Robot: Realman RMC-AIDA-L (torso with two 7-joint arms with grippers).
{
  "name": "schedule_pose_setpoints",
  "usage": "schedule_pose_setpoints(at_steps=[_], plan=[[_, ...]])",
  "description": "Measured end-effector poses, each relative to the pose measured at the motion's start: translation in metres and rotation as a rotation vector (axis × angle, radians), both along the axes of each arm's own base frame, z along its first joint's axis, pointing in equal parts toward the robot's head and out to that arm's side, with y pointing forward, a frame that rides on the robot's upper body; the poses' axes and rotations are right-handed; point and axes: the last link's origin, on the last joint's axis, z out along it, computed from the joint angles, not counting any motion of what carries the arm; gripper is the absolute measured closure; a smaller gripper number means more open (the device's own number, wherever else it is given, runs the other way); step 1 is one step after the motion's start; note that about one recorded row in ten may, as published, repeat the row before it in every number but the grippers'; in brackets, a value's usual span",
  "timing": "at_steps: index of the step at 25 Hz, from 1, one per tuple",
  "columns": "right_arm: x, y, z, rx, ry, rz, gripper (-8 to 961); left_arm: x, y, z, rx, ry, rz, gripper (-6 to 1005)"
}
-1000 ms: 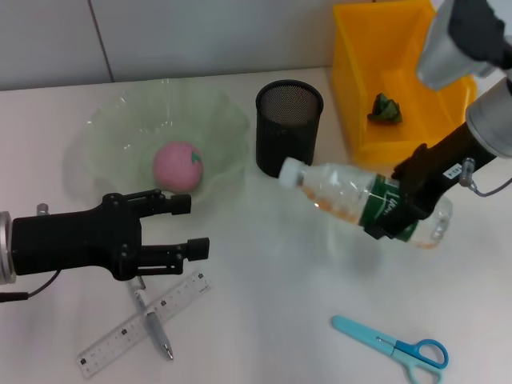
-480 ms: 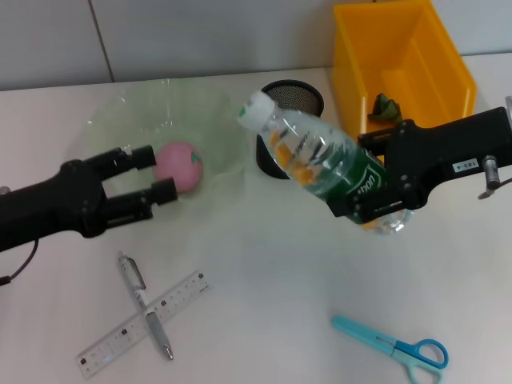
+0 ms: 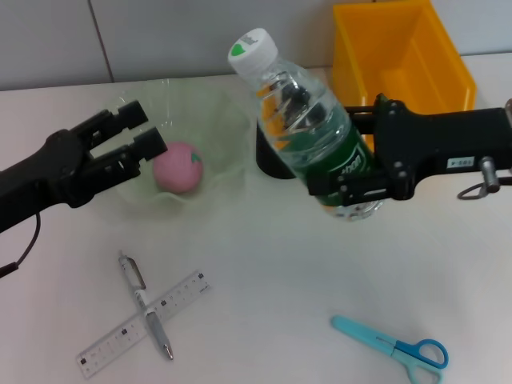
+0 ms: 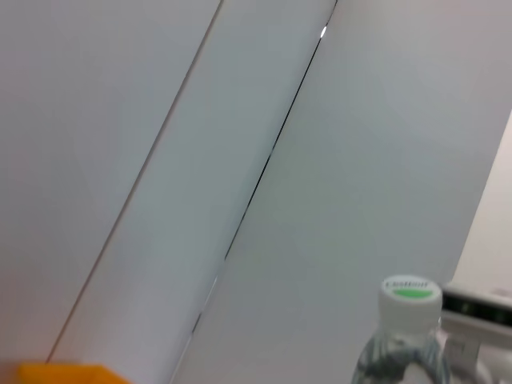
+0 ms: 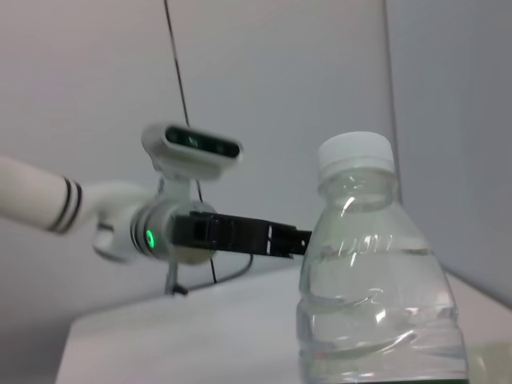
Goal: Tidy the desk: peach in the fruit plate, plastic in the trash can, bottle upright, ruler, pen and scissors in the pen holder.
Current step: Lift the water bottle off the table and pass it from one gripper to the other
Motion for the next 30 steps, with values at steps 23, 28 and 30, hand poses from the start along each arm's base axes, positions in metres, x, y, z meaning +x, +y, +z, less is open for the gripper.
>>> schedule_pose_setpoints(at_steps=[23,28,30], plan=[[-0.009,-0.001,-0.042,-0.107,0.087,0.020,184,0.031,0.002,-0.018,0.031,-0.071,-0.157,165],[-0.012,0.000,-0.049,-0.119,0.088,0.024,184,0.034,0.004,-0.019,0.035,-0.074,-0.166,167],[-0.012,0.000,-0.052,-0.124,0.079,0.025,184,0.034,0.004,-0.019,0.035,-0.074,-0.166,168]])
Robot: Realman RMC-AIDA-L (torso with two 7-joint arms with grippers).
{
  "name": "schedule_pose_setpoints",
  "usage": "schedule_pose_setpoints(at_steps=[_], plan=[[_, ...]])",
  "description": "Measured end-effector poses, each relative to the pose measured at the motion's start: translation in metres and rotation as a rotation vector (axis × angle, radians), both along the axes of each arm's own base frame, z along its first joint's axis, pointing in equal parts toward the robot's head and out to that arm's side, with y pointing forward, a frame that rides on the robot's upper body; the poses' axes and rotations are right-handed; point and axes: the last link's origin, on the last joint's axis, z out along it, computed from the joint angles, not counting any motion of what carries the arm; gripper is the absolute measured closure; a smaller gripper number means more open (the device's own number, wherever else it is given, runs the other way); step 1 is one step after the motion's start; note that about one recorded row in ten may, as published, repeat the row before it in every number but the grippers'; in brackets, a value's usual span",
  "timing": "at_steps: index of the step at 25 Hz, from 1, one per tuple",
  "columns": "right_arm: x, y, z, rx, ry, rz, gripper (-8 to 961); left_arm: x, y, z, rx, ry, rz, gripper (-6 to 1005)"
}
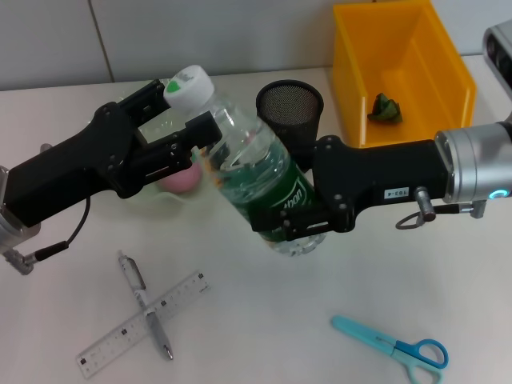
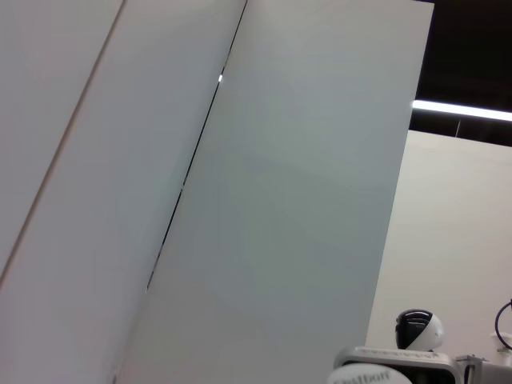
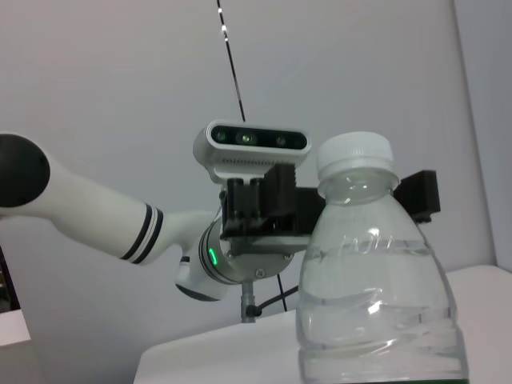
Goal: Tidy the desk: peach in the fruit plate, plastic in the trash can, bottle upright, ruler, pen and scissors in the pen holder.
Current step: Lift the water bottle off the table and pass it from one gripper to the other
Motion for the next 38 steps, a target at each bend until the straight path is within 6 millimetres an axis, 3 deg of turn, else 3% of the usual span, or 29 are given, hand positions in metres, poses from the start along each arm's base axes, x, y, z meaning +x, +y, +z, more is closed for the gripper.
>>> schedule_pose_setpoints(at_steps=[38], plan=[[-0.0016,-0.0004,-0.0029,-0.009,0.000,0.004,185,0.0036,-0.0012,-0.0071,0.025,-0.050,0.006,367]])
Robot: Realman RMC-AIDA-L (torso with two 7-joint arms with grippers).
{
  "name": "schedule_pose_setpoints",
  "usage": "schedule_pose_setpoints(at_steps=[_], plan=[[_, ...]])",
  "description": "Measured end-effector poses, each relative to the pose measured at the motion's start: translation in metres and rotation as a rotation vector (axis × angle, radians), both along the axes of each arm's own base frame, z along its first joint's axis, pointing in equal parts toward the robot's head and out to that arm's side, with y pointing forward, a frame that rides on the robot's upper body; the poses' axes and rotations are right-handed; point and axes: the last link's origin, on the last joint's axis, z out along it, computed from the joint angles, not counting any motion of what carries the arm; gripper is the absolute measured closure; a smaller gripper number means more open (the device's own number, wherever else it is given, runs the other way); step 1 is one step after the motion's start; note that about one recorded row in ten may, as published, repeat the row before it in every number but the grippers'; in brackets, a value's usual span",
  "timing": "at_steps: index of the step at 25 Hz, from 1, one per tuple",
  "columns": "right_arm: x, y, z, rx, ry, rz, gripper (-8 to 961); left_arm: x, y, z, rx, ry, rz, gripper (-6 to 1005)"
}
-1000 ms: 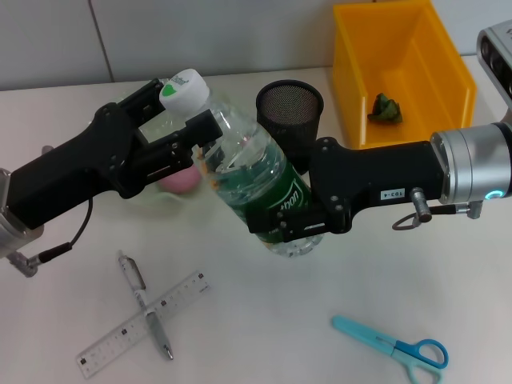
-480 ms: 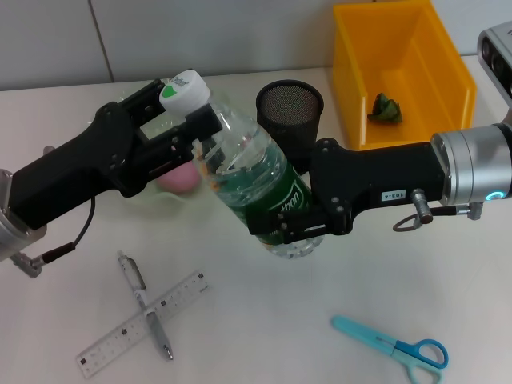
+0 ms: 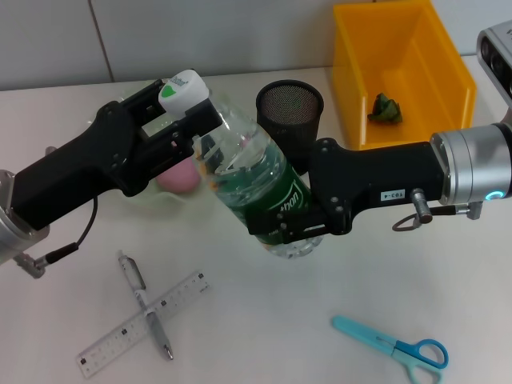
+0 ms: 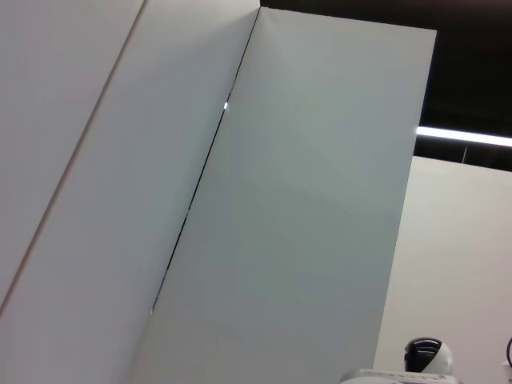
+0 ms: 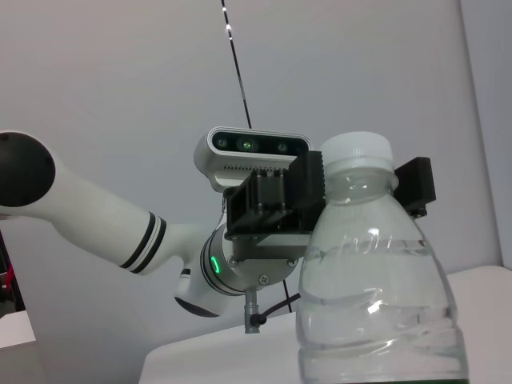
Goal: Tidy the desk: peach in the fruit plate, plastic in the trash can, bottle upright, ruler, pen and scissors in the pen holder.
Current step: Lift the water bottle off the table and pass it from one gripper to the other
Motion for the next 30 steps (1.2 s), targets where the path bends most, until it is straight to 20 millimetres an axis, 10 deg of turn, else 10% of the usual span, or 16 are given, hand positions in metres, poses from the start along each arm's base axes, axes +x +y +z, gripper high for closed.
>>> schedule_pose_setpoints(at_steps=[30], plan=[[-0.0039,0.0014,-0.0033,-0.012,-0.007,0.005,184,0.0007,-0.0016,-0.0058,-0.012,-0.027,0.022,552]])
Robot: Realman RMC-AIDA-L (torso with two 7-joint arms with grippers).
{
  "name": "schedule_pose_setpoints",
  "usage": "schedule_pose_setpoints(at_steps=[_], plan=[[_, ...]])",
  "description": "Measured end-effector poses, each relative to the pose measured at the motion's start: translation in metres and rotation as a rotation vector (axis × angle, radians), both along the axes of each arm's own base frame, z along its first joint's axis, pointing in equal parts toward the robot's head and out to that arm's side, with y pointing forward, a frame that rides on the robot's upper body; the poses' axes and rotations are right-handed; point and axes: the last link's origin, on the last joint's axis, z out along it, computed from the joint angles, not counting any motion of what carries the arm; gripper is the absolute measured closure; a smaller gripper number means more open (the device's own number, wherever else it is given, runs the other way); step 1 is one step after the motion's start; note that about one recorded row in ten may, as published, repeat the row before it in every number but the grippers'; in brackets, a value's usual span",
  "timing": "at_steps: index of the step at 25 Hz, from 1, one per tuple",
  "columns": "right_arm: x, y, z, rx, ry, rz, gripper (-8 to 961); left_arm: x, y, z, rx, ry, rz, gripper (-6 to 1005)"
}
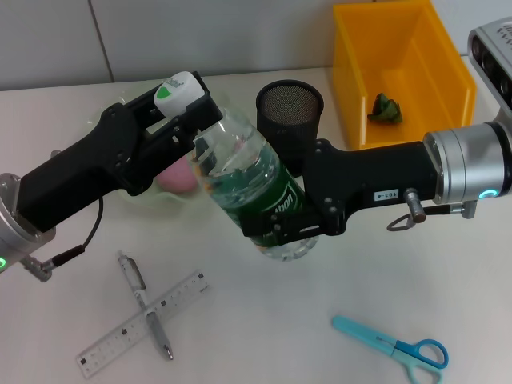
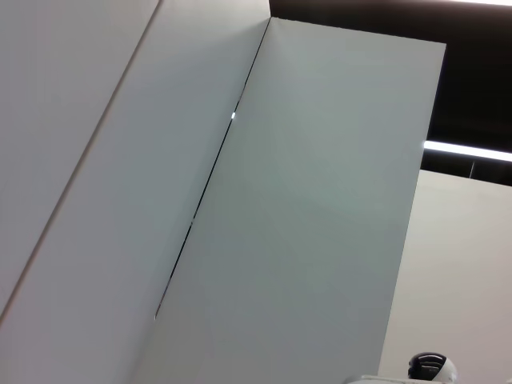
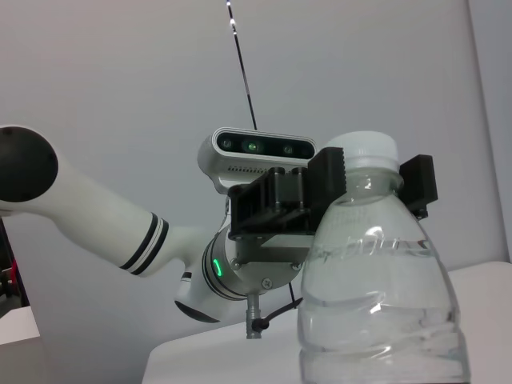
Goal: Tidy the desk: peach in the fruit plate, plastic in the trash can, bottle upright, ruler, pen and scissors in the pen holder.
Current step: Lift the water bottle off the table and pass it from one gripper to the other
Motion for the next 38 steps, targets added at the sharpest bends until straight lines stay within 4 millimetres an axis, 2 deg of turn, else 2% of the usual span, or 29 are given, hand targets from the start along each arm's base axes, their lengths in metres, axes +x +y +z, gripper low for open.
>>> schedule_pose_setpoints(at_steps=[38], plan=[[-0.0098,0.0025,-0.0013,-0.016,-0.039,0.026,184,0.0020,-0.0015,0.0003,-0.032,-0.007,-0.012,559]])
